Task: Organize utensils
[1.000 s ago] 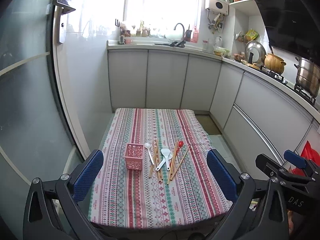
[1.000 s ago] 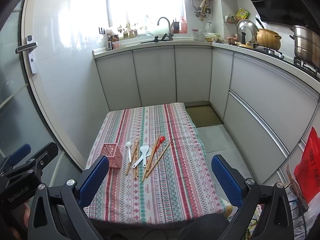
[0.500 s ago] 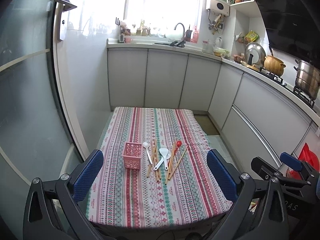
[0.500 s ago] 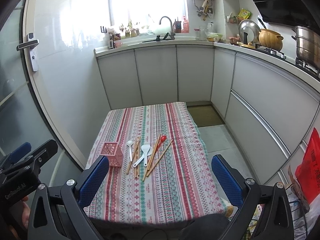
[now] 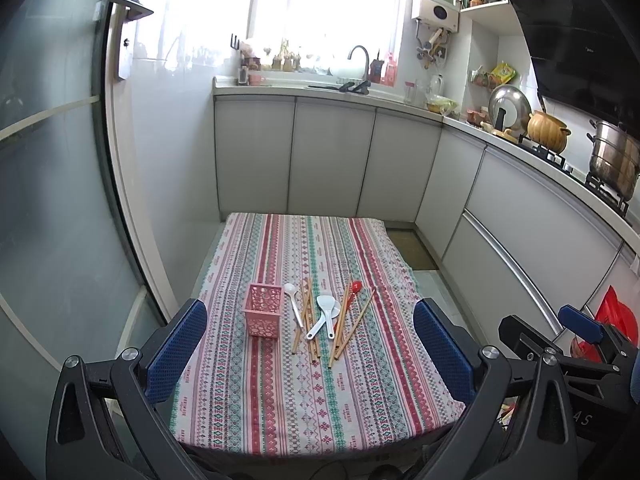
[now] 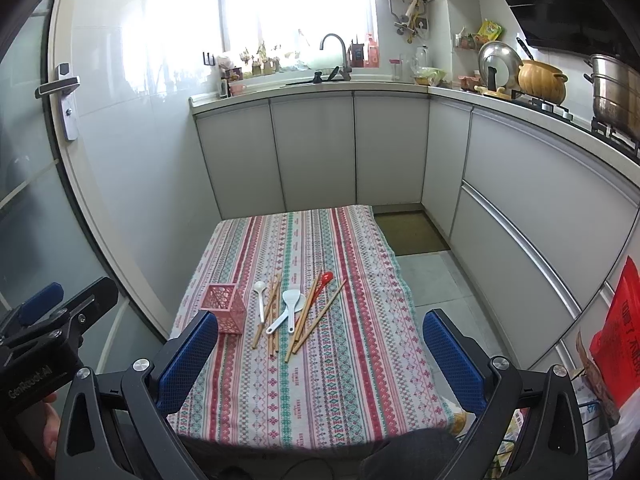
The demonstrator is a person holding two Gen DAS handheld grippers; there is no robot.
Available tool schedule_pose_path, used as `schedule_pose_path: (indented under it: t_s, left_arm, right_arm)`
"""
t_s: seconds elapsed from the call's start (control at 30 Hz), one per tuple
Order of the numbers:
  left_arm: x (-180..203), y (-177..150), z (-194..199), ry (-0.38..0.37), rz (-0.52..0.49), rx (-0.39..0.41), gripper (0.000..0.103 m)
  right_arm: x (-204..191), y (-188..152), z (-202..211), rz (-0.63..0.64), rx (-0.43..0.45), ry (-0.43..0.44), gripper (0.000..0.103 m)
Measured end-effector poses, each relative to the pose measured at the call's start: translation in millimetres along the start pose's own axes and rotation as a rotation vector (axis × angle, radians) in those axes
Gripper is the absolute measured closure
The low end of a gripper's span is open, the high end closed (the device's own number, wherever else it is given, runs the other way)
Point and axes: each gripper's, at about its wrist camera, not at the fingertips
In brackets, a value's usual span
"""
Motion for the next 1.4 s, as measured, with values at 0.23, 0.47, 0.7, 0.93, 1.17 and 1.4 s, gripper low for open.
schedule_pose_path:
  t_s: [0.23, 0.47, 0.7, 0.93, 1.17, 1.4]
  left_arm:
    - [1, 0, -1, -0.002, 0.004, -0.003, 0.0]
    - [1, 1, -2, -0.001, 0.002, -0.005, 0.0]
    - [0, -1, -9, 0.006, -0.001, -0.014, 0.0]
    - [-1, 0, -19, 0.01, -0.001, -0.025, 0.0]
    - [-7, -1, -44, 0.023, 0.005, -0.044, 0.0]
    - [-33, -2, -104, -0.045, 0.063, -0.074, 0.0]
  right_arm:
    - [-2, -1, -1, 0.004, -0.001, -0.002, 0.0]
    - [-2, -2, -1, 0.009, -0.004, -0.003, 0.0]
    - [-3, 0, -7, 0.009, -0.019, 0.002, 0.0]
    - [-1, 2, -16, 0.009, -0.022, 0.008, 0.0]
    - [8, 5, -30, -0.012, -0.004, 0.022, 0.0]
    - [29, 1, -92, -0.033, -0.031, 0.055, 0.0]
Point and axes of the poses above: each gripper's, at about its wrist camera, not at the fingertips, and z roughly against the way its jaws point, x to its right, y to its top, and after that the axes turned 6 degrees about y, right-handed
